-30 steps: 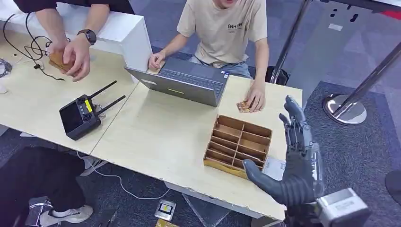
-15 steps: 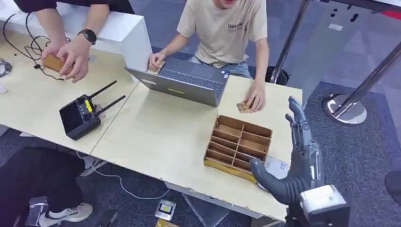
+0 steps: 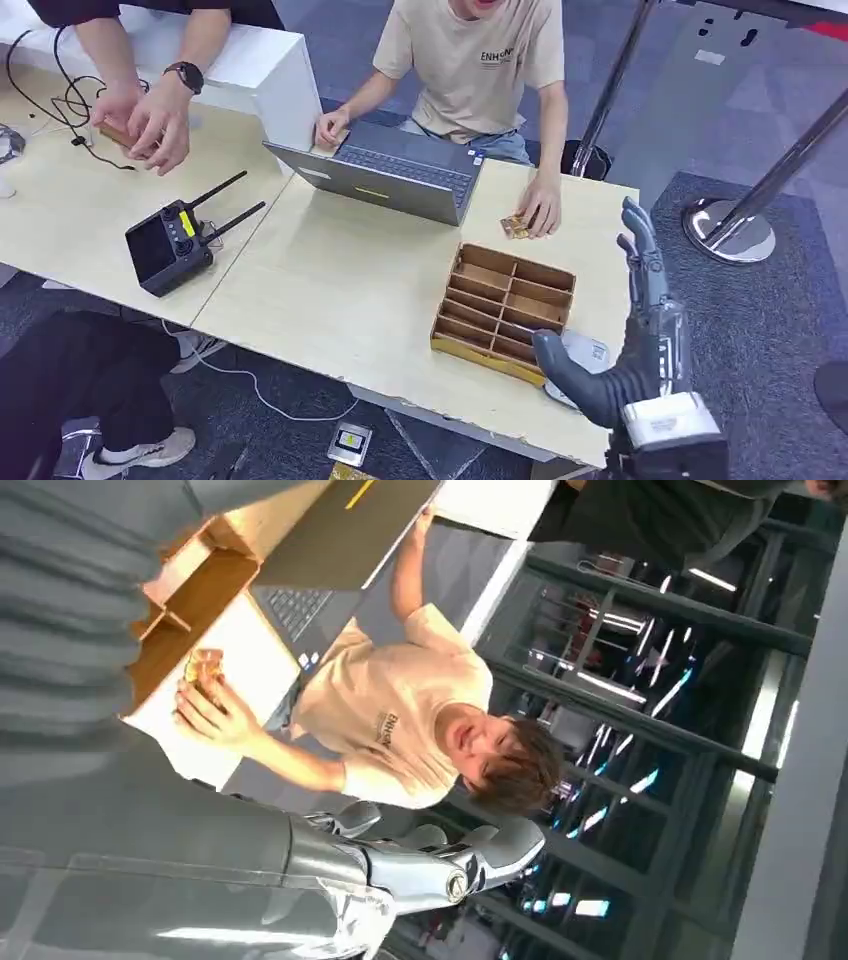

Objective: Pass the card to the sensor for recognition and then transmit it.

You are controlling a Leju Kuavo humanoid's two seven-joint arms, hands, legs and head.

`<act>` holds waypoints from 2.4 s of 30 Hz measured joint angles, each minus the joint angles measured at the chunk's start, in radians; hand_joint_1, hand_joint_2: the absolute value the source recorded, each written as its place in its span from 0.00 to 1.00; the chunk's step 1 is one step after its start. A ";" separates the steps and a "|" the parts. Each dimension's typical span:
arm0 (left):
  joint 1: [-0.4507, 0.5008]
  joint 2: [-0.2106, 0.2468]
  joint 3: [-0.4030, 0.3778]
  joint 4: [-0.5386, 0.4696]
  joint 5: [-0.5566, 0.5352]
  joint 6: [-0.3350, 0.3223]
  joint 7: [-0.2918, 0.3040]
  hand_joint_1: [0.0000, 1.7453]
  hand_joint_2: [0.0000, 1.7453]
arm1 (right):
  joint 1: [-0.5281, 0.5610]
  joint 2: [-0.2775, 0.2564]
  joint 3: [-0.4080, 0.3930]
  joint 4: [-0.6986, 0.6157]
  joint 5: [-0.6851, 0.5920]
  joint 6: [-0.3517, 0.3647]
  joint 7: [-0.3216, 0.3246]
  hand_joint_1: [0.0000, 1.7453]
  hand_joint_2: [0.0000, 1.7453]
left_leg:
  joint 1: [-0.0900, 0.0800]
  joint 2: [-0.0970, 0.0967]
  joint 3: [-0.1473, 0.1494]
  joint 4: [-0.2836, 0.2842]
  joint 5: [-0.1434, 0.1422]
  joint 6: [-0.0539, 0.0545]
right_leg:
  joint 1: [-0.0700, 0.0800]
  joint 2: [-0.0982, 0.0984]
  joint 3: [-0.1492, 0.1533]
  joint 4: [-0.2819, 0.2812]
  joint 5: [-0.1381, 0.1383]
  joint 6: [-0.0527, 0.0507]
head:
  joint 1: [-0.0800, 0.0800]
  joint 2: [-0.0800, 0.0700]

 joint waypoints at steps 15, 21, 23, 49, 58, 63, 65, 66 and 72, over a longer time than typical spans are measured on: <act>0.000 0.000 0.000 0.000 -0.003 0.007 0.018 0.00 0.00 | 0.008 -0.006 0.000 0.003 -0.073 -0.027 -0.031 0.00 1.00 | 0.000 0.000 0.000 0.000 0.000 0.000 | 0.000 0.000 0.000 0.000 0.000 0.000 | 0.000 0.000; 0.000 0.000 0.000 0.000 -0.003 0.007 0.018 0.00 0.00 | 0.008 -0.006 0.000 0.011 -0.071 -0.026 -0.035 0.00 1.00 | 0.000 0.000 0.000 0.000 0.000 0.000 | 0.000 0.000 0.000 0.000 0.000 0.000 | 0.000 0.000; 0.000 0.000 0.000 0.000 -0.003 0.007 0.018 0.00 0.00 | 0.008 -0.006 0.000 0.014 -0.053 -0.027 -0.034 0.00 1.00 | 0.000 0.000 0.000 0.000 0.000 0.000 | 0.000 0.000 0.000 0.000 0.000 0.000 | 0.000 0.000; -0.001 0.002 0.000 0.000 -0.006 -0.012 0.017 0.00 0.00 | -0.021 -0.021 0.035 0.208 0.413 -0.007 0.155 0.00 1.00 | 0.000 0.000 -0.001 0.000 0.000 0.000 | 0.000 0.000 -0.001 0.000 0.000 0.000 | 0.000 0.000; -0.001 0.001 0.000 0.000 -0.008 -0.012 0.015 0.00 0.00 | -0.012 -0.020 0.056 0.323 0.385 -0.076 0.207 0.00 1.00 | 0.000 0.000 -0.001 0.000 0.000 0.000 | 0.000 0.000 -0.001 0.000 0.000 0.000 | 0.000 0.000; -0.001 0.000 0.000 0.000 -0.011 -0.012 0.012 0.00 0.00 | -0.018 -0.020 0.054 0.409 0.347 -0.098 0.190 0.00 1.00 | 0.000 0.000 -0.001 0.000 0.000 0.000 | 0.000 0.000 -0.001 0.000 0.000 0.000 | 0.000 0.000; -0.001 -0.001 0.000 0.000 -0.014 -0.013 0.011 0.00 0.00 | -0.023 -0.019 0.053 0.449 0.341 -0.099 0.185 0.00 1.00 | 0.000 0.000 -0.001 0.000 0.000 0.000 | 0.000 0.000 -0.001 0.000 0.000 0.000 | 0.000 0.000; -0.001 -0.002 0.000 0.000 -0.014 -0.014 0.011 0.00 0.00 | -0.025 -0.018 0.052 0.463 0.341 -0.099 0.184 0.00 1.00 | 0.000 0.000 -0.001 0.000 0.000 0.000 | 0.000 0.000 -0.001 0.000 0.000 0.000 | 0.000 0.000; -0.001 -0.006 0.000 0.000 -0.018 -0.014 0.011 0.00 0.00 | -0.035 -0.011 0.048 0.537 0.312 -0.103 0.169 0.00 1.00 | 0.000 0.000 -0.001 0.000 0.000 0.000 | 0.000 0.000 -0.001 0.000 0.000 0.000 | 0.000 0.000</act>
